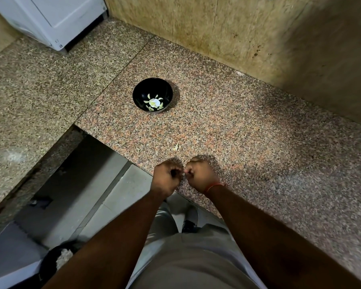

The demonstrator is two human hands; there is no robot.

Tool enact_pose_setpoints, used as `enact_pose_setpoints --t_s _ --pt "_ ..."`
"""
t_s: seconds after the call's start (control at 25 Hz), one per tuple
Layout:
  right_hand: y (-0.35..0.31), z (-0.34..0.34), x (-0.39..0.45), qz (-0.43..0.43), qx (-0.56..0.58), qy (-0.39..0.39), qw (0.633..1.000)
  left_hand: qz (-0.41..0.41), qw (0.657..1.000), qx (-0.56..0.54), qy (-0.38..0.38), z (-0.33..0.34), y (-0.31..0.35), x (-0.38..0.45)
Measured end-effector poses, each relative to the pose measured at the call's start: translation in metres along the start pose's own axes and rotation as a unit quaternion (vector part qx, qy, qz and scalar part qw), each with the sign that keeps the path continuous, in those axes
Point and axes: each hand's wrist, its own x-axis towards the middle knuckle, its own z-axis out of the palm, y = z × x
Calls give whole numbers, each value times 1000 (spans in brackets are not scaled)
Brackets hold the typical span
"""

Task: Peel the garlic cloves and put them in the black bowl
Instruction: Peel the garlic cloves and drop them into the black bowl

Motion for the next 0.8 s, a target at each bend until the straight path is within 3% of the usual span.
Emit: enact_pose_setpoints --t_s 0.28,0.44,0.8 --pt "-2 -5 1 -37 -45 -26 998 -8 993 108 -46 4 4 6" --pt "-4 -3 0 -43 -103 -50 992 2 995 88 -45 4 0 6" --pt "0 -4 9 -10 40 -9 999 -13 998 41 -37 -3 -1 10"
